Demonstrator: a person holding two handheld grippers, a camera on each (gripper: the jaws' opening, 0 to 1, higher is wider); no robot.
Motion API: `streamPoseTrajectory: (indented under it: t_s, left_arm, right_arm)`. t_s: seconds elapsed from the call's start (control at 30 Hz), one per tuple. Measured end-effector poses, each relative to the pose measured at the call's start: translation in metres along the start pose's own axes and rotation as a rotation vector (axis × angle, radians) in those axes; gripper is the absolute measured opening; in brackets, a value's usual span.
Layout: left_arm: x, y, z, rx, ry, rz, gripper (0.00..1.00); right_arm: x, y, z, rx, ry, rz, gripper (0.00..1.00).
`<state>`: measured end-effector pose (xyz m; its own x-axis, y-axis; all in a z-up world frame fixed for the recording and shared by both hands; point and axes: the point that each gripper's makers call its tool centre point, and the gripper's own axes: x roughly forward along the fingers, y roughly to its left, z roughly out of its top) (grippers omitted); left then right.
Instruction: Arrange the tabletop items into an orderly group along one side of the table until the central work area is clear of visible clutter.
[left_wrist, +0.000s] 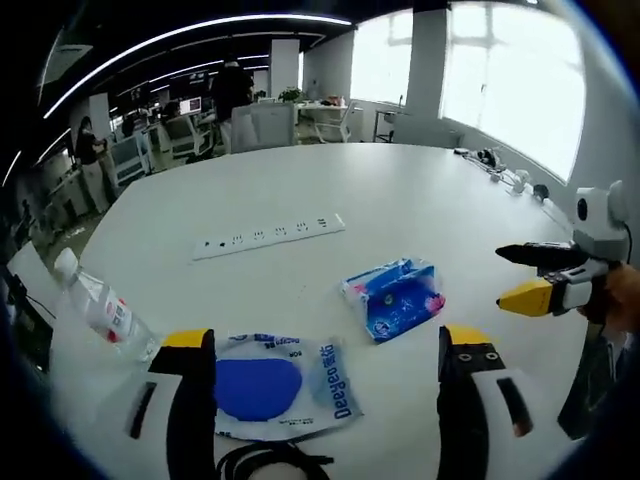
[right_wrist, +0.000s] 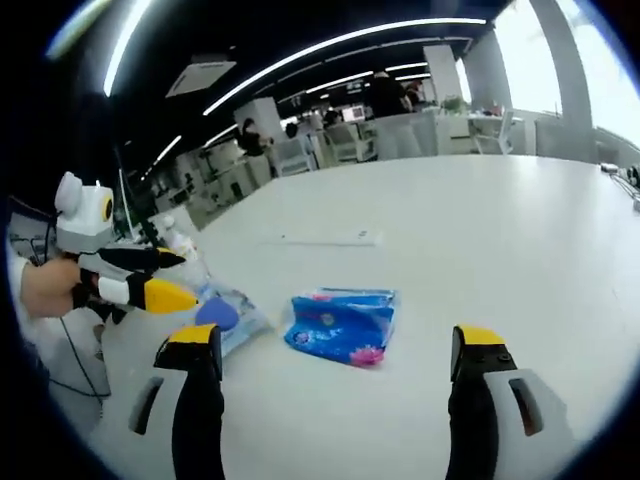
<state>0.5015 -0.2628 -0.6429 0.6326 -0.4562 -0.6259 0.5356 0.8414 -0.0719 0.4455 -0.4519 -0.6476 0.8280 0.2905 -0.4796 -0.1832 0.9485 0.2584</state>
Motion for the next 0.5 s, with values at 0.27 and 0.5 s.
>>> streamPoseTrajectory:
  t_s: [0.27, 0.5]
  left_arm:
    - [-0.024, 0.017, -0.015, 0.024, -0.003, 0.000, 0.93]
    - [-0.036, 0.039, -0.023, 0.005, 0.003, 0.009, 0.92]
  right_arm:
    - [-0.020, 0.010, -0.014, 0.018, -0.002, -0.018, 0.93]
    - [-0.026, 0.022, -0.026, 0.040, 0.011, -0.011, 0.89]
